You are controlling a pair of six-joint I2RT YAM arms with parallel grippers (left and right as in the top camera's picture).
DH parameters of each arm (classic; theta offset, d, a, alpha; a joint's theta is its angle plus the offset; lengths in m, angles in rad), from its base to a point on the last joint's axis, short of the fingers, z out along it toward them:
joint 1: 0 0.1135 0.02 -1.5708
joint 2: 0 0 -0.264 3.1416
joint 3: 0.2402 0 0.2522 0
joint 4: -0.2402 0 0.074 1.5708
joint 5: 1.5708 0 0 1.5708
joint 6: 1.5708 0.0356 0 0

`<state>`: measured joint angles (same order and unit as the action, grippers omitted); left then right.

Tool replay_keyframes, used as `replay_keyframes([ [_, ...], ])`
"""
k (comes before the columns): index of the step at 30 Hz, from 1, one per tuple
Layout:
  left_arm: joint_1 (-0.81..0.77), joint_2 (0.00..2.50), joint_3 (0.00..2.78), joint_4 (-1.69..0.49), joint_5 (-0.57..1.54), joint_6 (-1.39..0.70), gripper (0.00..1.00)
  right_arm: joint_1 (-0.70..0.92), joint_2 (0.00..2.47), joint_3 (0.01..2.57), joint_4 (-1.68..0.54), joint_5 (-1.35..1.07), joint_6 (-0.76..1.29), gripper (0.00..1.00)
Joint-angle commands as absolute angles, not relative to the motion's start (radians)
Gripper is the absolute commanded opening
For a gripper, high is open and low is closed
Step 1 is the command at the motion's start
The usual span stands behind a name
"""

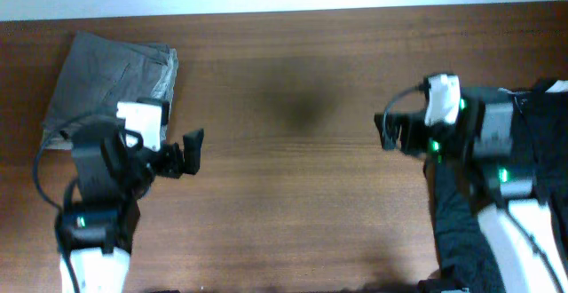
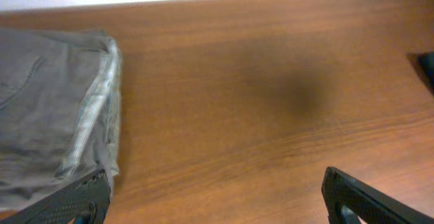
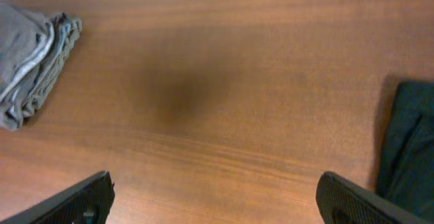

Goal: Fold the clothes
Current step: 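Reach the right gripper to the black shorts waistband and grasp it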

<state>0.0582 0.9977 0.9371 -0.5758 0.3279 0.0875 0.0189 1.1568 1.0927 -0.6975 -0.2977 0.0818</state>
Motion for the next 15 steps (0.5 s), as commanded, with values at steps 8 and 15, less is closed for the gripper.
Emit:
replay_keyframes([
  [8, 0.053, 1.205, 1.174, -0.753, 0.387, 0.099, 0.99, -0.106, 1.577, 1.322, -0.754, -0.049, 0.271, 0.99],
  [15, 0.053, 1.205, 1.174, -0.727, 0.452, 0.098, 0.99, -0.256, 1.824, 1.399, -0.582, -0.134, 0.271, 0.99],
])
